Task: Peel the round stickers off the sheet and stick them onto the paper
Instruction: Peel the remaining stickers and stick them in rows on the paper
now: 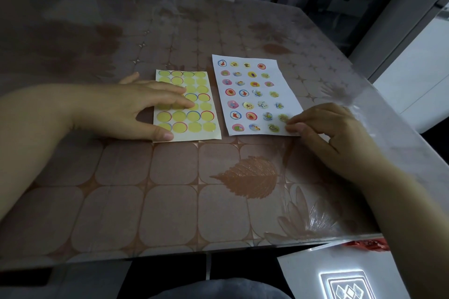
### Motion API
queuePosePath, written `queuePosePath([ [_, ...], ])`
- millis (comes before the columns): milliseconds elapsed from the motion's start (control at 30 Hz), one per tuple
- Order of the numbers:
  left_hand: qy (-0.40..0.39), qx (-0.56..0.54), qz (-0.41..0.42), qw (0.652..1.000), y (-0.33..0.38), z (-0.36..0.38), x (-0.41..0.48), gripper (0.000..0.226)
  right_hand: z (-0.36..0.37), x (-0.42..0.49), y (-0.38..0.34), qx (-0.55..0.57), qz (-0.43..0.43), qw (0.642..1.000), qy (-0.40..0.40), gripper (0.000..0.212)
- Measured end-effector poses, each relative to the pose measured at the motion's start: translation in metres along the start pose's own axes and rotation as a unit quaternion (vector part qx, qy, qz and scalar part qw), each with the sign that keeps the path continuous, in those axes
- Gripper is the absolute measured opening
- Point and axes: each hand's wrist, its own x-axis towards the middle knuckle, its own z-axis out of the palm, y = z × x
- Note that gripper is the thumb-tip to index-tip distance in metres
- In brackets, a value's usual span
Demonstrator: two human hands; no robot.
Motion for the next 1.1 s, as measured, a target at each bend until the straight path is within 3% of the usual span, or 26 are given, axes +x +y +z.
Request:
queuePosePath([
  [200, 0.010, 0.000, -0.002, 1.000, 0.004, -0.002, 0.000, 0.072, -0.002, 0.001, 0.000, -0.006, -0.011, 1.000, 0.016, 0.034],
  [367, -0.001, -0.022, 0.008, 1.000, 0.014, -0.009, -0.002, 0.064, -0.003, 0.004, -0.004, 0.035, 0.039, 0.998, 0.045, 0.033],
  [633, 0.003, -0.032, 0.001, 0.999, 0.014, -0.010, -0.005, 0.066, 0.010, 0.015, -0.012, -0.048, 0.027, 0.991, -0.121, 0.065],
  [833, 0.000, -0.019, -0.004, 1.000, 0.015, -0.012, -0.006, 0.067, 0.012, 0.012, -0.015, -0.093, 0.027, 0.988, -0.123, 0.073],
  [1100, 0.012, -0.021, 0.003, 1.000, 0.026, -0.022, -0.010, 0.061, 0.007, 0.006, -0.015, 0.021, 0.080, 0.994, -0.067, 0.061],
])
